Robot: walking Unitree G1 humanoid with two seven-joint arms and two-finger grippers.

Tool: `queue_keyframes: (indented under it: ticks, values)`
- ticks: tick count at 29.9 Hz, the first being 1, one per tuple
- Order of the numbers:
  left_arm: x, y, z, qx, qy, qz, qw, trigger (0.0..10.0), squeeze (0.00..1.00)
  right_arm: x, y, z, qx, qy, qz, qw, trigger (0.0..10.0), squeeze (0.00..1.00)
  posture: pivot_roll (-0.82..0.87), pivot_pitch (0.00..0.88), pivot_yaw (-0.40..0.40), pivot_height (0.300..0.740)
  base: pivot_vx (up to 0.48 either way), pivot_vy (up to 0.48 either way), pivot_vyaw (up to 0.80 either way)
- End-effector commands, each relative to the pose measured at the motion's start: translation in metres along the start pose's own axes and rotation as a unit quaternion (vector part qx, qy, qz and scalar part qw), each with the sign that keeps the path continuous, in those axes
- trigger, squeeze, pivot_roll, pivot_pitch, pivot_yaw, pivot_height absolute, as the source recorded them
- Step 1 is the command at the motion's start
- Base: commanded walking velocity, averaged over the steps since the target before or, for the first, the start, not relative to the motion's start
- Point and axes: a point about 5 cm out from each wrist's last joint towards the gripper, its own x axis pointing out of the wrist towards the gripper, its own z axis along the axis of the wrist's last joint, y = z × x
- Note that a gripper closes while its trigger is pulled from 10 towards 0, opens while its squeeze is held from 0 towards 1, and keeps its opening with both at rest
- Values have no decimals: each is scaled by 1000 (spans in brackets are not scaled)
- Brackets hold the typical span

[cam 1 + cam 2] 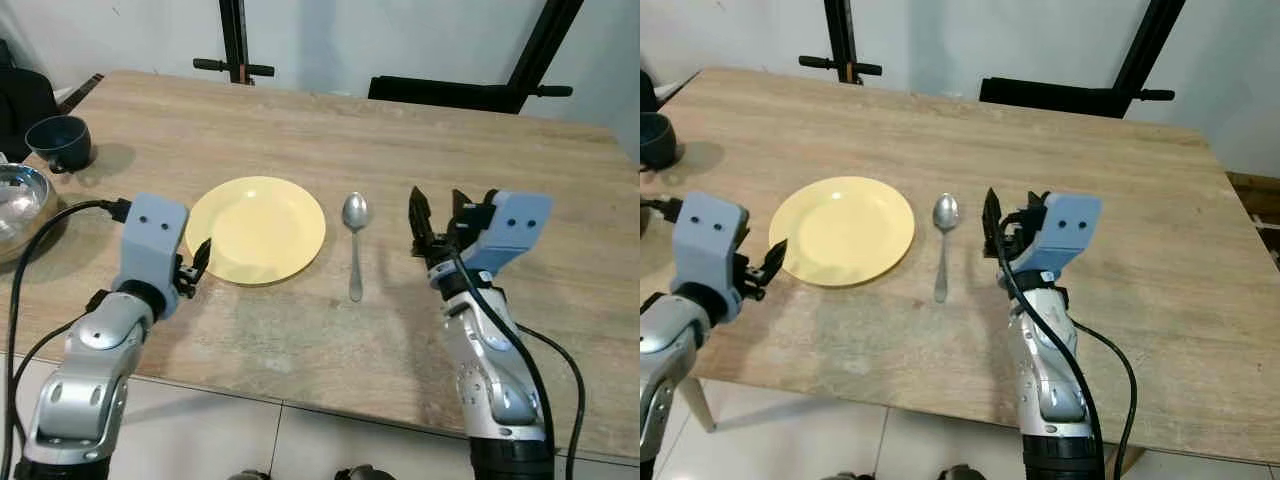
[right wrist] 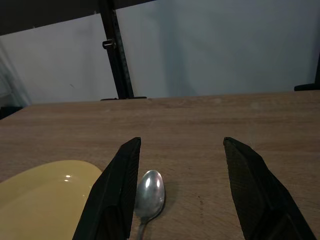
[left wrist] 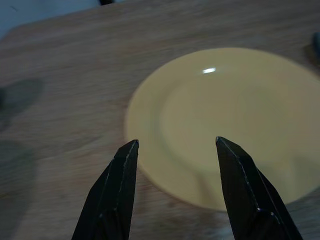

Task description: Setting the table

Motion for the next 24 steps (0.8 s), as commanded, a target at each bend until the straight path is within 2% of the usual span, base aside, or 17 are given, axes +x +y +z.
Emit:
queue_keyframes:
  ticks: [1, 7, 13, 24]
  values:
    - [2, -7, -1, -9, 8, -6, 1000, 10000, 0, -4, -2, -5, -2, 10, -6, 1000, 10000, 0, 16, 26, 33, 740, 0, 0, 0]
    - [9, -17, -2, -34, 6, 4, 999, 10000, 0, -7, -6, -8, -3, 14, -18, 1000, 10000, 0, -7, 30, 44, 740, 0, 0, 0]
    - [9, -18, -2, -44, 4, 7, 999, 10000, 0, -8, -9, -10, -6, 18, -22, 1000, 10000, 0, -7, 30, 44, 740, 0, 0, 0]
    - [9, -15, 0, -56, -1, 10, 998, 10000, 0, -8, -8, -14, -5, 26, -21, 999, 10000, 0, -1, 31, 41, 740, -300, 0, 0]
